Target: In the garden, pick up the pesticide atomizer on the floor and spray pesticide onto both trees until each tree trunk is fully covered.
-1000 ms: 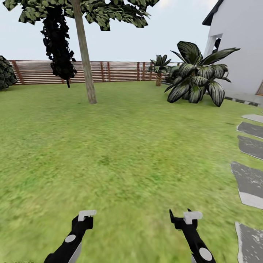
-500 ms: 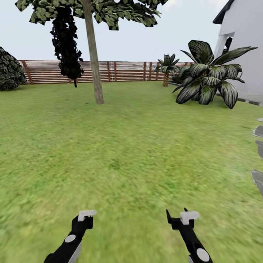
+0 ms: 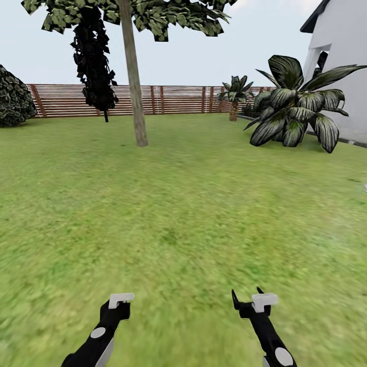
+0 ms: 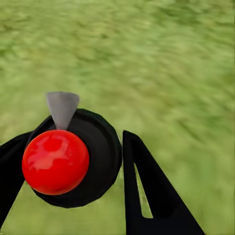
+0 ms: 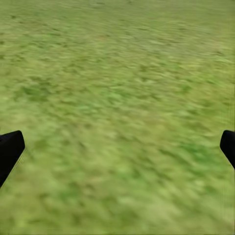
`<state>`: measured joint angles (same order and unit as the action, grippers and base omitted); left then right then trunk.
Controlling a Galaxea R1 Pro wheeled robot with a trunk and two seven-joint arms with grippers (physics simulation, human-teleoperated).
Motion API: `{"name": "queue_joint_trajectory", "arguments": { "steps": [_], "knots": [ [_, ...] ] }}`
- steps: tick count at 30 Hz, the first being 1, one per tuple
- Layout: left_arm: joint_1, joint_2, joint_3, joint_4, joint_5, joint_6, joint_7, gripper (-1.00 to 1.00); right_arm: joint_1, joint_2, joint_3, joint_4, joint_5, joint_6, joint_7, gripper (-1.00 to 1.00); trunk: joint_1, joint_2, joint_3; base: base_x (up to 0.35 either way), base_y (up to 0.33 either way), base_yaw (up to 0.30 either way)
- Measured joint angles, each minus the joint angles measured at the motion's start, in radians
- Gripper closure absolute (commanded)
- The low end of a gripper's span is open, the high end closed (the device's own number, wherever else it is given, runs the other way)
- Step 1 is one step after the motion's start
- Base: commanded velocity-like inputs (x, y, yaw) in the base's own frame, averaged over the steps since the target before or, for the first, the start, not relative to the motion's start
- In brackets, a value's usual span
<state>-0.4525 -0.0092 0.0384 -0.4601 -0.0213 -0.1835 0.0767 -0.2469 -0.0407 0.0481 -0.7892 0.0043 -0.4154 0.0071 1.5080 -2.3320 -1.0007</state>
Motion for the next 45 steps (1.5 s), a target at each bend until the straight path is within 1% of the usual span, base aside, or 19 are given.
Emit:
{"name": "queue_joint_trajectory", "arguments": {
  "steps": [35,38,45],
  "knots": [
    [0.0,-0.002,-0.003,0.006,-0.002,-0.002,0.003,1.0,0.0,0.003,0.001,-0.001,-0.001,0.001,-0.002,-1.0,0.0,0.0,0.0,0.238,0.235,0.0],
    [0.0,-0.002,-0.003,0.007,-0.004,-0.002,0.004,1.0,0.0,0.004,0.001,-0.001,-0.001,0.001,-0.004,-1.0,0.0,0.0,0.0,0.273,0.198,0.101],
    [0.0,0.0,0.0,0.011,-0.002,-0.002,0.004,1.0,0.0,0.004,0.001,-0.001,-0.001,0.001,-0.004,-1.0,0.0,0.0,-0.003,0.281,0.134,0.244]
  ]
}}
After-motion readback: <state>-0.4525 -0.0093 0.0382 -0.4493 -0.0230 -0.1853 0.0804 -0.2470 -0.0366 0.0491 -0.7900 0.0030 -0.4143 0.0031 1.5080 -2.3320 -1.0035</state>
